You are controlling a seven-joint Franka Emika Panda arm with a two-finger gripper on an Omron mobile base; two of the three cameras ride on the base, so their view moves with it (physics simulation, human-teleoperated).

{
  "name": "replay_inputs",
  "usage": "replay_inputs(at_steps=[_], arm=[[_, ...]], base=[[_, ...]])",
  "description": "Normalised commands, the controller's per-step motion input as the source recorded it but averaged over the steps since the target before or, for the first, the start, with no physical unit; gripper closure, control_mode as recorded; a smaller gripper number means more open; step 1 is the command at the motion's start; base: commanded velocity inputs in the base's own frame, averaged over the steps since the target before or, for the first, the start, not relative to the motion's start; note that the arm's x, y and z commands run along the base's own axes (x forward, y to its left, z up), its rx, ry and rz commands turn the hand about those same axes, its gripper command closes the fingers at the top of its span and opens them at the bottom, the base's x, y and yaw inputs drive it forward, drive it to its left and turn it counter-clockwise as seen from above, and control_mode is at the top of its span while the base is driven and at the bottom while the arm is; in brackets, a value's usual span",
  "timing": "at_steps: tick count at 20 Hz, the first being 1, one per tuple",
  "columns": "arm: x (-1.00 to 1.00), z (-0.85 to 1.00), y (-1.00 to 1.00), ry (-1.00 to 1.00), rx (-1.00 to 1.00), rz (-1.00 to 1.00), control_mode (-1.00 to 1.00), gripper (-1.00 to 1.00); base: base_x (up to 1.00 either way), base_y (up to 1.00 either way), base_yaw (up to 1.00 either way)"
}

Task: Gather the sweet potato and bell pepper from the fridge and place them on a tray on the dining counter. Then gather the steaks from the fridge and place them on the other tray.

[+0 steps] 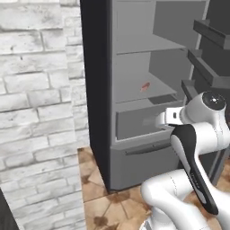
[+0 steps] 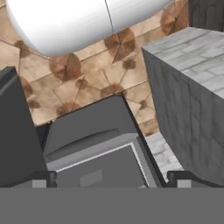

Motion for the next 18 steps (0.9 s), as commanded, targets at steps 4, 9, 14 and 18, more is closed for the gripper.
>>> replay_inputs(at_steps=[4, 9, 14, 18], arm=[[0.0, 0.0, 0.0, 0.0, 0.0, 0.0, 1.0, -1.0], [0.0, 0.0, 0.0, 0.0, 0.0, 0.0, 1.0, -1.0], [0.0, 0.0, 0.0, 0.0, 0.0, 0.0, 1.0, -1.0], [0.0, 0.0, 0.0, 0.0, 0.0, 0.0, 1.0, -1.0]], base=[[0.51, -0.01, 0.0], [0.45, 0.0, -0.03], [0.49, 0.0, -0.09], [0.51, 0.0, -0.09]])
